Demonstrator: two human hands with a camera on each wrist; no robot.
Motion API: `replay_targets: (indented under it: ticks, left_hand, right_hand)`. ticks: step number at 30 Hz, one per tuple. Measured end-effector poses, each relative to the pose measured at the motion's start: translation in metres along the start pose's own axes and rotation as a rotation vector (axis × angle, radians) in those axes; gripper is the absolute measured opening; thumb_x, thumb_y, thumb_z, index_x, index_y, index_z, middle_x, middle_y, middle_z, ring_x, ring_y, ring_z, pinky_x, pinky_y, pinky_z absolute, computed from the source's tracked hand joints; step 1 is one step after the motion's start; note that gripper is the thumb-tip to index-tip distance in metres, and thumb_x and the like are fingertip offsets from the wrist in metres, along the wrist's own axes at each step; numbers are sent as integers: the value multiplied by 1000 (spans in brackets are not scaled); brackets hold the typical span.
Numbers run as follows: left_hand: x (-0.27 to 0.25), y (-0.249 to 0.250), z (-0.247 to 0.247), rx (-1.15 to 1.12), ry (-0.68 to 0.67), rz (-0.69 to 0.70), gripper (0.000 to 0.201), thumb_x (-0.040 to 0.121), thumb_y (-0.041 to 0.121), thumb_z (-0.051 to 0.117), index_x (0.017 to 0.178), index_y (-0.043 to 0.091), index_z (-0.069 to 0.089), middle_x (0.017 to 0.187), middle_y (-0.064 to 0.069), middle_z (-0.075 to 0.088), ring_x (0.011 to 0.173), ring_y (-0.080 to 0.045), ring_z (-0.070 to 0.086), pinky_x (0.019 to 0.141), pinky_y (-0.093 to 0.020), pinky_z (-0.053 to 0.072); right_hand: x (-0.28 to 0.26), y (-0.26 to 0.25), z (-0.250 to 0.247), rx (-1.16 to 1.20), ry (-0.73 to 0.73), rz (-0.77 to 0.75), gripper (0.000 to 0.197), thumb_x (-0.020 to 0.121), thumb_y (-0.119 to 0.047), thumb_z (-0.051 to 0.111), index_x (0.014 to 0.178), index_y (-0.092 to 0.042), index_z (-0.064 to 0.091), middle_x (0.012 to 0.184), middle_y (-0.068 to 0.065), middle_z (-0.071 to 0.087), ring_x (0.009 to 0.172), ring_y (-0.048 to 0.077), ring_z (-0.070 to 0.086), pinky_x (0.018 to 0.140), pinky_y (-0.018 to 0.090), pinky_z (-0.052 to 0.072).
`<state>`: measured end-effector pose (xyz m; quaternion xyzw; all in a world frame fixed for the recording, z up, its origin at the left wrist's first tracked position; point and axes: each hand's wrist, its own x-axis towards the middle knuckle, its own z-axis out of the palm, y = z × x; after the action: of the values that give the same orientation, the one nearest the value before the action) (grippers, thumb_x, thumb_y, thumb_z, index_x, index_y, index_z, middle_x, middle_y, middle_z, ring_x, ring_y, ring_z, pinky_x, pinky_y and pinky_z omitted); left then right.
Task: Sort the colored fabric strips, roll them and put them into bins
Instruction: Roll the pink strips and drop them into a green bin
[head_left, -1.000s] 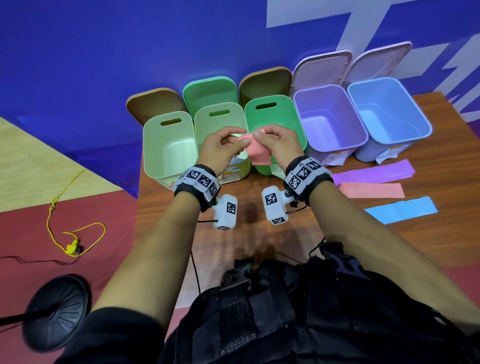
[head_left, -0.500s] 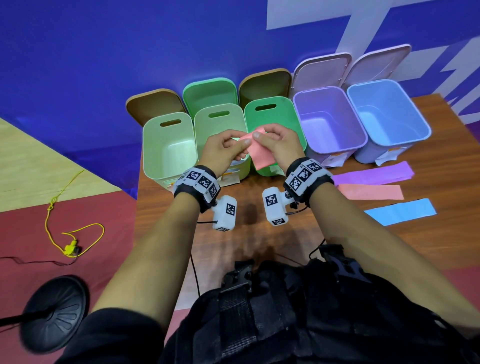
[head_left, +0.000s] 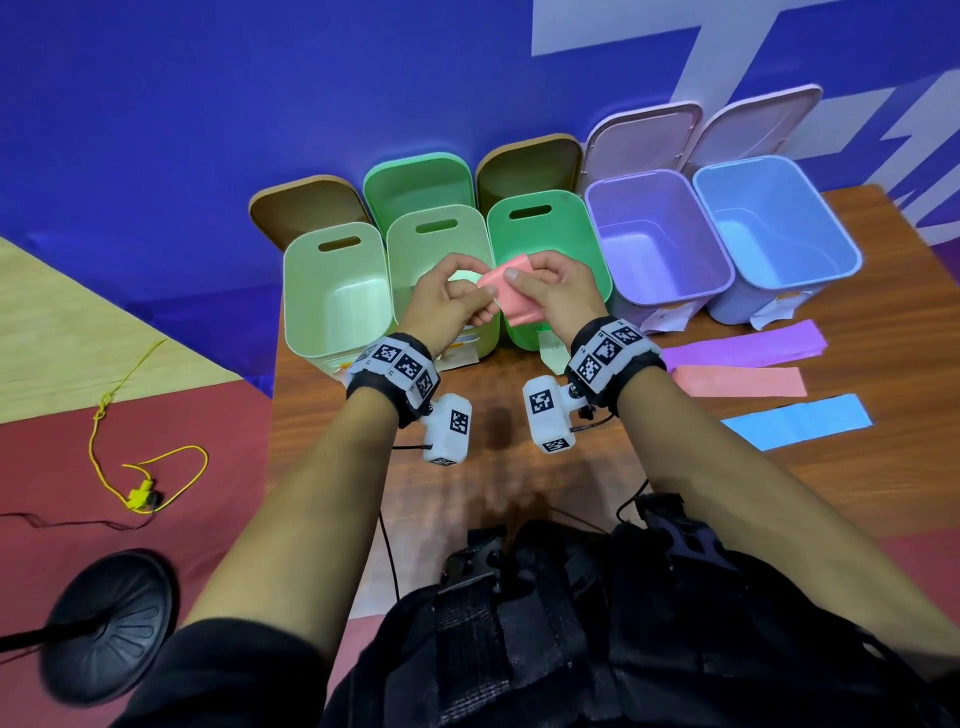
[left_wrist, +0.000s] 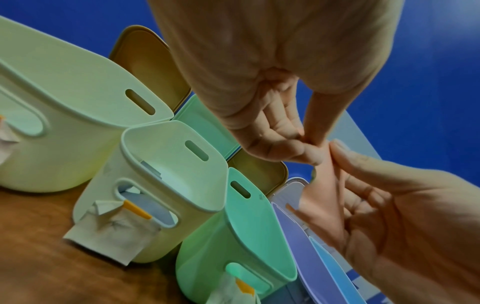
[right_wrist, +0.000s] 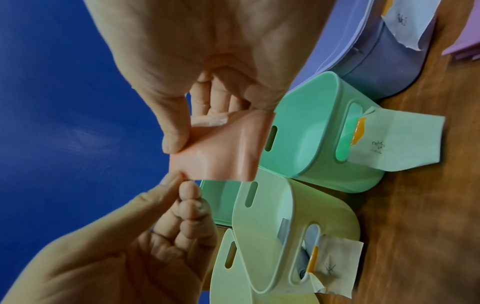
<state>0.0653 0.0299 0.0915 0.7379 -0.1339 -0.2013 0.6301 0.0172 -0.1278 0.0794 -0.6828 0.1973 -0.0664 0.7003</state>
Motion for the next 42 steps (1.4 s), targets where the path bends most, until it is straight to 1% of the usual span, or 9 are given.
replay_targets:
  ticks: [4,6,11,17,22,28,33,39,42]
  left_hand:
    - [1,-3,-1,1,19,-13,12,95,1,61,106,0,59,65,-4,68,55,-12,61,59,-22,53]
    - [1,-3,-2,1,30,-1,7,97,5,59,102,1,61,65,-5,68,55,-13,60,59,-22,52]
    - [2,-2,-4,19,25,15,15,100,14,57,94,1,64,68,-9,65,55,-12,58,57,-20,50]
    - [4,-6,1,28,35,-43,27,104,18,48,99,-3,64,72,-6,65,57,-7,58,62,-18,51]
    - [3,-2,2,23,84,5,22,101,5,51,119,3,64,91,-14,66,68,-4,64,75,-21,55]
    - [1,1,1,60,46,-17,32,84,-7,68,115,0,69,105,-17,72,91,-19,67,87,-29,57]
    - [1,-1,2,16,50,-13,29,91,-7,60,119,-3,65,90,-18,67,72,-12,68,79,-23,58]
    - [5,-4,-4,70,25,42,31,95,-4,55,113,19,65,83,-21,65,69,-17,66,85,-39,58]
    - [4,-4,-3,79,12,68,38,96,-7,51,122,19,61,77,-14,65,66,-11,65,81,-31,58]
  right_hand:
    - [-1,1,-1,10,-10,8,19,89,-14,73,105,-8,66,101,14,73,90,25,70,79,37,59]
    - [-3,1,-1,33,-25,12,21,91,-6,69,111,-4,64,102,14,71,88,21,69,76,30,58]
    - [-6,3,-1,35,-28,12,28,92,-2,66,119,1,63,100,11,71,81,10,68,72,21,53]
    - [-5,-4,0,48,-22,-9,35,91,1,66,125,2,59,98,15,68,78,12,66,65,16,52]
    - [-4,-2,0,30,-20,11,33,89,1,67,121,-2,59,104,18,69,80,15,67,64,17,53]
    - [-2,0,-1,40,-9,20,36,88,0,69,123,-2,60,104,18,70,80,15,67,65,17,53]
    - [-1,-2,-1,60,-36,13,33,91,-2,66,123,-3,61,104,14,69,85,18,66,70,23,54]
    - [-1,-6,-2,64,-56,0,31,90,-2,67,120,-9,64,94,11,71,74,13,67,66,21,52]
    - [-2,-9,-2,42,-52,-18,27,89,-4,69,113,-15,67,85,7,71,65,9,63,64,21,51]
